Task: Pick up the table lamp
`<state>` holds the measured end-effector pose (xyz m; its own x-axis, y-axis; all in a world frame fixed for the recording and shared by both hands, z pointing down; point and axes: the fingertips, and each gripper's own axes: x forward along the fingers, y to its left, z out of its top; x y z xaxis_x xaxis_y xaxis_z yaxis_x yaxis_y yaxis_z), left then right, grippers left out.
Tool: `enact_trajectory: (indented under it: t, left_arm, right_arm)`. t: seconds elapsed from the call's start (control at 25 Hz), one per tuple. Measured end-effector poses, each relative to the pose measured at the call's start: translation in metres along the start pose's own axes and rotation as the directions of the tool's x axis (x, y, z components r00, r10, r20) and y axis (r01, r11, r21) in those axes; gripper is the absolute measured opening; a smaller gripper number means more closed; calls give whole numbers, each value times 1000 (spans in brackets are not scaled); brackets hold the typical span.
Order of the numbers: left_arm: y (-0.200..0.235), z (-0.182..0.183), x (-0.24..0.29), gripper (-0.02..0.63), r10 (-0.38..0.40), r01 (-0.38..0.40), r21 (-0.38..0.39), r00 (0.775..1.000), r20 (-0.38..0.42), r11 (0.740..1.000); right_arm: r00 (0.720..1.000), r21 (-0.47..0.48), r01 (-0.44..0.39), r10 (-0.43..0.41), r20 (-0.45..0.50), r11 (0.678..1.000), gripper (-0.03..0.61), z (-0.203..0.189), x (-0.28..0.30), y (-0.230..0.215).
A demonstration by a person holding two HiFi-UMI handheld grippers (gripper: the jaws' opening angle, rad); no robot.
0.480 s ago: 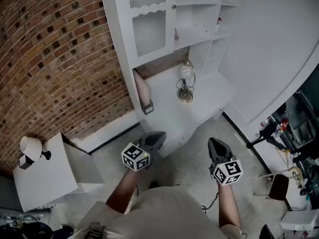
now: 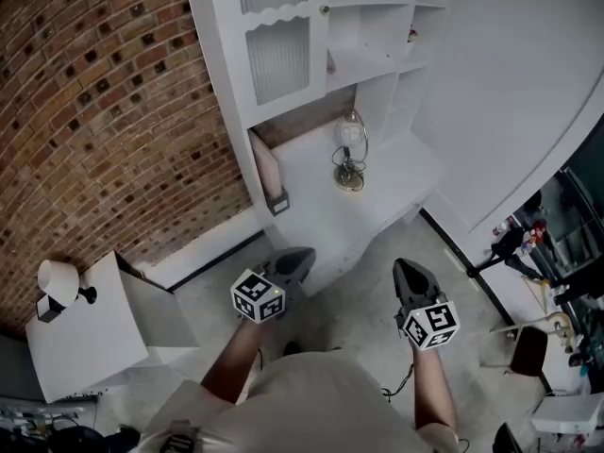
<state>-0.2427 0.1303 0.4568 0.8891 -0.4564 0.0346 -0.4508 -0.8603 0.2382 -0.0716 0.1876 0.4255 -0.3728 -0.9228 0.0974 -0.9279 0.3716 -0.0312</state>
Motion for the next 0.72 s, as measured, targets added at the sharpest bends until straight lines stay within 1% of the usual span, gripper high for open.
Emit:
enact_trajectory:
  t: [0.36, 0.52, 0.72]
  left_arm:
    - [-4, -6, 5, 20, 2, -2, -10, 1000, 1, 1000]
    - [-8, -8, 7, 30, 2, -2, -27, 1000, 1, 1000]
    - [-18, -11, 13, 65, -8, 8, -41, 1000, 7, 999]
  right_arm:
    - [1000, 5, 5, -5, 9, 1000, 12, -2, 1, -6]
    - [1000, 19, 5, -5, 3, 1000, 37, -6, -1, -7]
    - [1000, 27, -12, 12, -7, 1000, 66, -12, -4, -9]
